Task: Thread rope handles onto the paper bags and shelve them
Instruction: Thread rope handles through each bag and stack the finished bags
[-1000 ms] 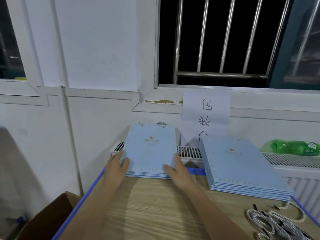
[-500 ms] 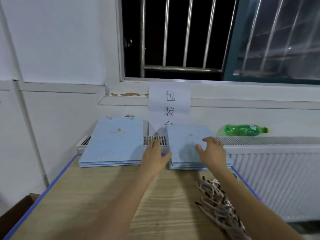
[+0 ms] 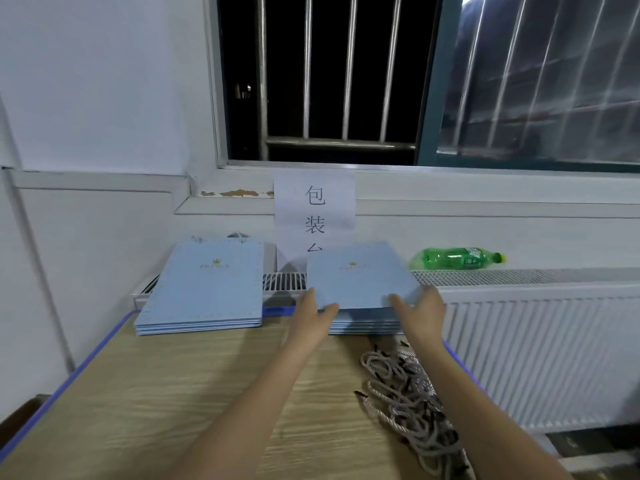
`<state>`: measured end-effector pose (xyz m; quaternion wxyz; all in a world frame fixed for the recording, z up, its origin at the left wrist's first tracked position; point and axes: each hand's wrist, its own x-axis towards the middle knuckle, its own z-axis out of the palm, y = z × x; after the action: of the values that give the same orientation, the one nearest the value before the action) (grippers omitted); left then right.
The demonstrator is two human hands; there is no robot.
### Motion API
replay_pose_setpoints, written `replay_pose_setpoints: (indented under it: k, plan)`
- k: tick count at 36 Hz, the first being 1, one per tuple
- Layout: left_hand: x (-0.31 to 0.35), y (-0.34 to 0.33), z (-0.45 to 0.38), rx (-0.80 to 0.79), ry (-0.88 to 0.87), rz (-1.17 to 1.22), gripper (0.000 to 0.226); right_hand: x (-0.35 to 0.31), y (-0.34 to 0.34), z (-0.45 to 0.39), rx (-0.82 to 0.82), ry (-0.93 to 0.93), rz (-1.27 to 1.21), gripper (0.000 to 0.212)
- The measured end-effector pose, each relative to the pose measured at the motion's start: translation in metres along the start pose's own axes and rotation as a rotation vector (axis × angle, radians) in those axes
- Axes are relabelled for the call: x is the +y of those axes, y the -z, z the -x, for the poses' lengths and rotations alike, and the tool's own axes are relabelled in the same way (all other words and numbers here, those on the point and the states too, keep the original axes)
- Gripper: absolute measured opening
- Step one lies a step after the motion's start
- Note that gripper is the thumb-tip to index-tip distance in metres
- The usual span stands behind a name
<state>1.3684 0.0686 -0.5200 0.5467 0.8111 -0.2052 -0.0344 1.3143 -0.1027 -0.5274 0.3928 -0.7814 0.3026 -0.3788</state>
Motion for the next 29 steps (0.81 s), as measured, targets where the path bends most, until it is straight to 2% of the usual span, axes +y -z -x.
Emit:
replay_pose_setpoints:
  k: [3, 6, 9, 12, 16, 18, 21, 23, 25, 27, 29]
  plan:
    - [0.008, 0.011, 0.012, 0.079, 0.063, 0.274, 0.045, -0.024, 0.008, 0.018, -0.017, -0.039, -0.361, 0.046]
    - [0.007, 0.026, 0.021, 0.140, 0.079, 0.402, 0.044, -0.044, 0.014, 0.035, -0.069, -0.112, -0.710, 0.047]
    - [0.011, 0.047, 0.032, 0.203, 0.131, 0.568, 0.062, -0.057, 0.020, 0.046, -0.134, -0.218, -0.895, 0.045]
    - [0.009, 0.076, 0.041, 0.297, 0.151, 0.715, 0.080, -0.063, 0.025, 0.055, -0.253, -0.313, -0.958, 0.037]
    - [-0.010, 0.128, 0.061, 0.499, 0.110, 0.711, 0.081, -0.053, 0.024, 0.069, -0.467, -0.386, -0.886, 0.030]
    - [-0.023, 0.152, 0.076, 0.540, 0.087, 0.622, 0.071, -0.043, 0.019, 0.076, -0.540, -0.390, -0.822, 0.027]
    - [-0.049, 0.179, 0.100, 0.444, 0.142, 0.457, 0.039, -0.031, 0.012, 0.095, -0.636, -0.352, -0.657, 0.024]
    - [-0.065, 0.191, 0.113, 0.307, 0.180, 0.308, 0.021, -0.024, 0.007, 0.108, -0.709, -0.298, -0.542, 0.036]
    - [-0.083, 0.200, 0.122, 0.223, 0.187, 0.059, 0.015, -0.018, 0.005, 0.115, -0.746, -0.159, -0.387, 0.037]
    - [-0.093, 0.206, 0.128, 0.184, 0.207, -0.148, 0.014, -0.016, 0.004, 0.117, -0.748, 0.007, -0.213, 0.018]
    - [-0.098, 0.208, 0.131, 0.188, 0.209, -0.320, 0.025, -0.014, 0.002, 0.116, -0.760, 0.187, -0.061, 0.011]
